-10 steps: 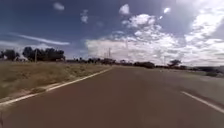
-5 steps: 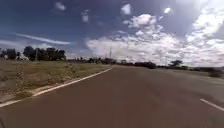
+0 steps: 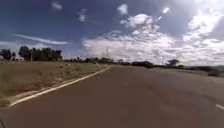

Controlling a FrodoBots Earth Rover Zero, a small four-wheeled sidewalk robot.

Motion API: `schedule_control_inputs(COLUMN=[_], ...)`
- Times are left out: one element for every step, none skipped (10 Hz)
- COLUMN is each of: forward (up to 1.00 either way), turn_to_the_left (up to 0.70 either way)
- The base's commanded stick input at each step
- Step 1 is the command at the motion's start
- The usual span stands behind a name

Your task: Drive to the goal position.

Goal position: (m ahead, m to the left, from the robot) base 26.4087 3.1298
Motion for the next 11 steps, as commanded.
schedule_control_inputs(forward=[1.00,1.00,1.00,1.00,1.00,1.00,1.00,1.00,1.00,1.00,1.00], turn_to_the_left=[0.00,0.00,0.00,0.00,-0.01,-0.03,-0.06,-0.36,-0.25,-0.13,-0.02])
